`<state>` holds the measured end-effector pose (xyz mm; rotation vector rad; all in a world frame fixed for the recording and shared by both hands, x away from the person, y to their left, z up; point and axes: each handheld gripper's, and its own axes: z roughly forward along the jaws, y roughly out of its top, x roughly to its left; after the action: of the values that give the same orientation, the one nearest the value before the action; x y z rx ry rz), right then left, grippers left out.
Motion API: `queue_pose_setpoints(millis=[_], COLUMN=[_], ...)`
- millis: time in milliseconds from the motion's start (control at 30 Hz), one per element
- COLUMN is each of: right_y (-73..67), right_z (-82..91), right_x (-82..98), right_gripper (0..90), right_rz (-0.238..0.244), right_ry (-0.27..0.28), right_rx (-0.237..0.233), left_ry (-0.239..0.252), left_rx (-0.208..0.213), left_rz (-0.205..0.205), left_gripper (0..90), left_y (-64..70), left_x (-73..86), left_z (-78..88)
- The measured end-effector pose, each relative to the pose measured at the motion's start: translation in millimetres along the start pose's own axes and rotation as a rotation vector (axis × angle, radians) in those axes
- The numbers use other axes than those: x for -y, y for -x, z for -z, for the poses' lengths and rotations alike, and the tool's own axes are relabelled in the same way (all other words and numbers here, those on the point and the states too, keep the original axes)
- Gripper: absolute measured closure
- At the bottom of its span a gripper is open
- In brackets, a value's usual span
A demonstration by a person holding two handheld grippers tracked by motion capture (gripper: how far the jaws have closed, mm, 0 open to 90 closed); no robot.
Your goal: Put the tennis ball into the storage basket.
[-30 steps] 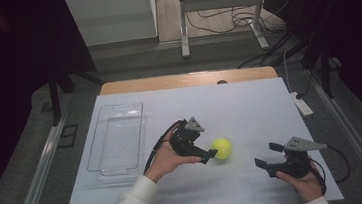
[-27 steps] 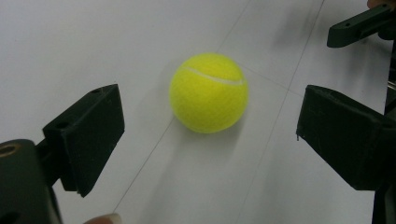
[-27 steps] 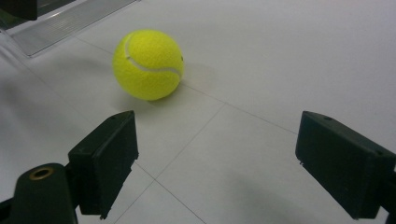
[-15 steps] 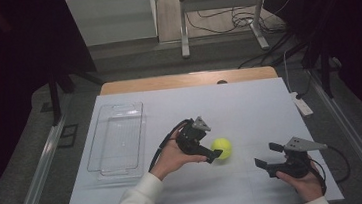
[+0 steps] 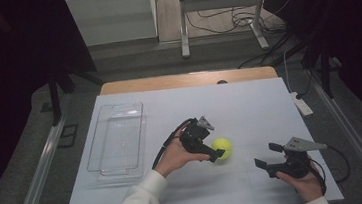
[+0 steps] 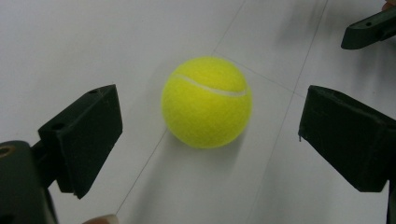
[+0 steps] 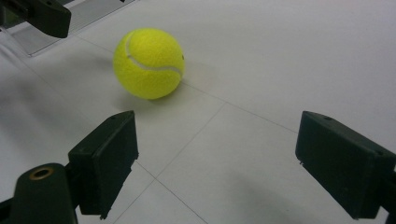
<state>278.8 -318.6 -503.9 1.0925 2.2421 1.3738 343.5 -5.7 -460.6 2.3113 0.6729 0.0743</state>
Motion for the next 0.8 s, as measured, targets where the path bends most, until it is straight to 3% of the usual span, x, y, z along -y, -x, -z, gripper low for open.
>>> queue_pose_setpoints(millis=[533, 800], right_y=[0.2, 0.1], right_z=[-0.5, -0.8], right_x=[0.4, 0.6], right_gripper=[13.1, 13.0], right_rz=[0.0, 0.0], right_ry=[-0.003, -0.005], right_rx=[-0.006, -0.007], left_ry=[-0.034, -0.063], left_rx=[0.021, 0.024], left_rz=[0.014, 0.0], left_gripper=[3.1, 3.1], left_y=[-4.0, -3.6], left_x=[-7.3, -10.5], left_z=[-20.8, -33.0])
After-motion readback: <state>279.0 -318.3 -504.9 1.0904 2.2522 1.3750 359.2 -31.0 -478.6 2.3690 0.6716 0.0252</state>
